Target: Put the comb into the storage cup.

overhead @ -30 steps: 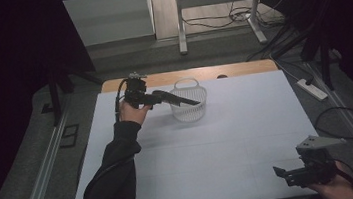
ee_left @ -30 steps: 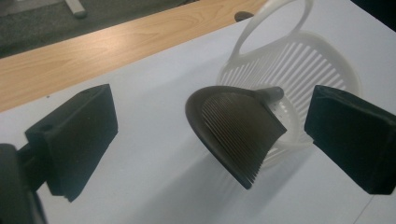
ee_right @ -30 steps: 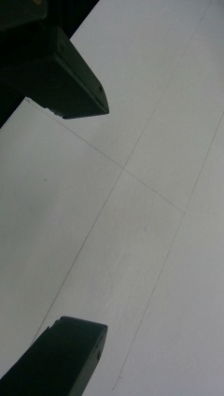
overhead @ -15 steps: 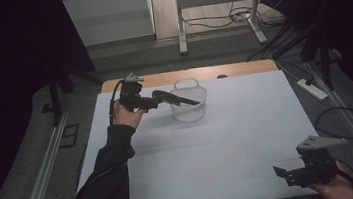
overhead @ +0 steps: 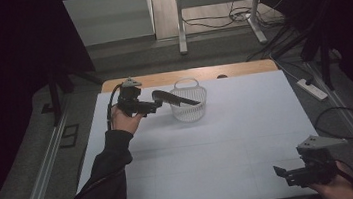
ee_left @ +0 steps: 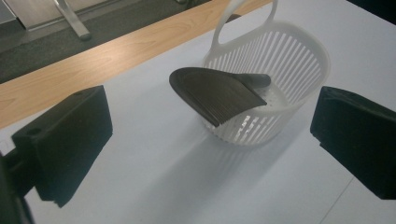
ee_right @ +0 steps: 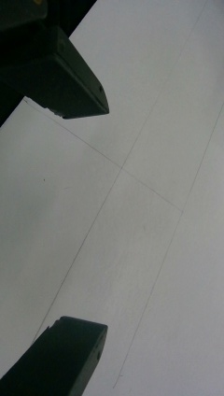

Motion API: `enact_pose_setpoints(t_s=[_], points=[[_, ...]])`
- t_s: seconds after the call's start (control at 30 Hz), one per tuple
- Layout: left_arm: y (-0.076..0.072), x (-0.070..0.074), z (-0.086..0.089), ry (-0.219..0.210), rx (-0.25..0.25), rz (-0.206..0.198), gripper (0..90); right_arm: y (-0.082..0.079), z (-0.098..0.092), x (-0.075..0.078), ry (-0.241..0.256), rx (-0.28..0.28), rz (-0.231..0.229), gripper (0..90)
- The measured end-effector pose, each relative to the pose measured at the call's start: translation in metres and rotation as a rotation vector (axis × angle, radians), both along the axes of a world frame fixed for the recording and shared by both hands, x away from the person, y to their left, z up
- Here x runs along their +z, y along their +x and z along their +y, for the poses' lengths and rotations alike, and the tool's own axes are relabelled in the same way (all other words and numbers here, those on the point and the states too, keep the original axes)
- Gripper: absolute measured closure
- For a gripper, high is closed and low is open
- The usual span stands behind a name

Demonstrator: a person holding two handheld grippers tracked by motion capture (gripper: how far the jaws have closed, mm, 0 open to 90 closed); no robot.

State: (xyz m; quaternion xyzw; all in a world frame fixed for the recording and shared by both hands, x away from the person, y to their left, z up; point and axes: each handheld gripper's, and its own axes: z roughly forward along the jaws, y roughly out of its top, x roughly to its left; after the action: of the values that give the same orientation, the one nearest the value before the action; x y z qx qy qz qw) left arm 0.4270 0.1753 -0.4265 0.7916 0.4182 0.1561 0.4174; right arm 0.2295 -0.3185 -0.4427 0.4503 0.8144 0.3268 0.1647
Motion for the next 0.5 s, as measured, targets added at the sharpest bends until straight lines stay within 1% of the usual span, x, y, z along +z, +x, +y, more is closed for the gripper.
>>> enact_pose_setpoints(t_s=[0.17, 0.33, 0.5], points=[[-0.005, -0.005, 0.007, -0.009, 0.001, 0.021, 0.0, -0.001, 0.001, 0.000, -0.003, 0.010, -0.002, 0.0], [-0.012, -0.007, 0.015, -0.021, 0.012, 0.023, 0.0, -0.001, 0.001, 0.000, -0.007, 0.014, -0.002, 0.0], [-0.021, -0.008, 0.023, -0.043, 0.017, 0.025, 0.0, -0.001, 0.001, 0.000, -0.003, 0.009, -0.002, 0.0]])
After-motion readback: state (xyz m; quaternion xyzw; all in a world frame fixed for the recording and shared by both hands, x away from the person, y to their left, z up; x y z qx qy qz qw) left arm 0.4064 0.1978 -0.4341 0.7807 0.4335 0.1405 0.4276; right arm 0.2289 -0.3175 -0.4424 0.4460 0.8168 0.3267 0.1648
